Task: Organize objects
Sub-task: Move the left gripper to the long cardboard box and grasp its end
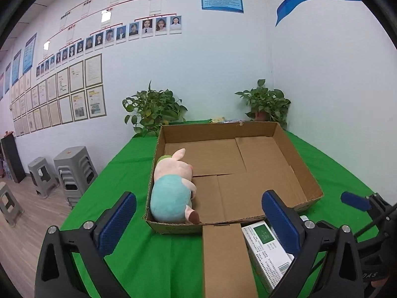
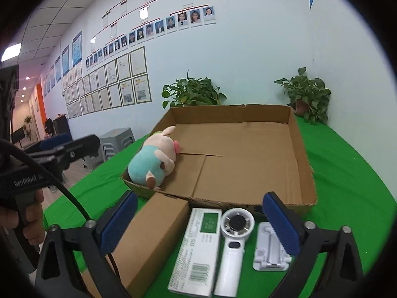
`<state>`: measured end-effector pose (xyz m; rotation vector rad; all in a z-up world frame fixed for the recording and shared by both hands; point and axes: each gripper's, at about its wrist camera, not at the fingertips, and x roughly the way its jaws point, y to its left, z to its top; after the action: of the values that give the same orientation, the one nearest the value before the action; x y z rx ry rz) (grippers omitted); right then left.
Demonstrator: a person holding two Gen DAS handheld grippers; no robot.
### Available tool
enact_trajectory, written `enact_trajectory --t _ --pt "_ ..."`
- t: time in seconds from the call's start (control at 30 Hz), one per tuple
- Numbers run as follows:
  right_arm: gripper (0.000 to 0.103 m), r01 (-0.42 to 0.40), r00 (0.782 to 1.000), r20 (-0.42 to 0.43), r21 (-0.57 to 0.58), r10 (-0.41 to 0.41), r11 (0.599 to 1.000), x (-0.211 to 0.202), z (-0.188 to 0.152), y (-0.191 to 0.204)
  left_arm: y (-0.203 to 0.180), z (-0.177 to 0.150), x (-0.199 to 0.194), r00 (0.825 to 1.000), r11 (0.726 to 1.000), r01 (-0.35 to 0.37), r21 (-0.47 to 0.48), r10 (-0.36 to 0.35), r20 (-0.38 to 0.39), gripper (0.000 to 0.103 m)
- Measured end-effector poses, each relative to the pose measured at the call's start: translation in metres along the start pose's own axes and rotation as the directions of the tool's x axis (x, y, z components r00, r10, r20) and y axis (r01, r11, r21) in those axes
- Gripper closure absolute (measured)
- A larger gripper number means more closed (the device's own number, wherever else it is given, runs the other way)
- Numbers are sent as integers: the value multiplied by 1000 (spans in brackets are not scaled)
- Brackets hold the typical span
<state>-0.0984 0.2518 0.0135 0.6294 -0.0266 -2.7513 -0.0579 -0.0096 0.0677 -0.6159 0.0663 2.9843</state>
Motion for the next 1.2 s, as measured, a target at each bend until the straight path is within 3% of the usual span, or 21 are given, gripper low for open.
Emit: enact_trajectory --t 0.03,0.07,0.1,0.13,0.17,0.2,0.3,0.33,0.37,0.4,0.43,0.5,0.73,0.83,0.9,0.93,1.03,1.13,1.2 --pt "27 16 1000 -9 0 -16 1000 0 -2 -3 -4 -1 -2 1000 1000 2 -6 -2 0 27" --pt "42 31 999 -18 3 -30 1000 1 -3 -5 -9 -2 -2 1000 1000 21 -12 -21 -12 59" --pt "53 36 999 -25 3 -36 999 2 -5 -7 -13 -3 -2 998 999 48 -15 -48 -29 81" --pt "79 48 998 -35 -6 -48 999 4 -7 -9 -17 -4 0 996 997 72 -14 -72 -51 103" --pt "89 70 997 -40 -18 -71 997 5 -9 -9 -24 -6 1 996 998 69 -1 -69 -48 103" --pt "89 74 996 -43 -24 -75 997 6 -10 -11 -29 -7 -1 998 998 58 16 -57 -33 103" --pt "86 61 997 -52 -17 -62 998 8 -11 -18 -44 -8 -6 997 997 74 33 -74 -17 102" --pt "70 66 996 -55 -17 -66 998 8 -11 -19 -47 -8 -6 998 998 57 30 -56 -27 83" --pt "39 57 997 -58 -15 -58 998 10 -11 -21 -48 -8 -4 998 998 49 28 -48 -36 40" --pt "24 50 997 -57 -12 -50 999 10 -12 -22 -47 -8 -3 998 999 41 21 -40 -48 14" --pt "16 46 997 -56 -9 -47 999 10 -12 -23 -44 -9 -5 999 999 31 -6 -31 -32 2" --pt "16 56 997 -52 -26 -57 998 11 -12 -21 -38 -11 -7 998 998 53 -39 -54 -24 1" --pt "16 30 998 -43 -105 -35 994 13 -17 -2 -12 -25 12 984 991 114 -73 -123 -126 1" --pt "16 -49 999 -12 -202 48 978 3 -25 16 7 -34 17 974 982 156 -107 -171 -150 1" --pt "16 -197 980 -15 -276 201 941 -9 -34 32 14 -42 22 964 976 180 -125 -200 -176 1" --pt "16 -280 957 -23 -323 288 904 -18 -41 45 20 -50 25 957 974 188 -129 -211 -198 1" --pt "16 -424 902 -85 -360 423 831 -30 -58 74 34 -69 29 935 967 217 -135 -246 -255 1" --pt "16 -511 858 -138 -311 494 801 -29 -73 94 48 -88 32 911 952 261 -162 -298 -284 1" --pt "16 -511 859 -164 -281 485 812 -21 -82 104 56 -103 39 886 939 283 -195 -334 -323 1"
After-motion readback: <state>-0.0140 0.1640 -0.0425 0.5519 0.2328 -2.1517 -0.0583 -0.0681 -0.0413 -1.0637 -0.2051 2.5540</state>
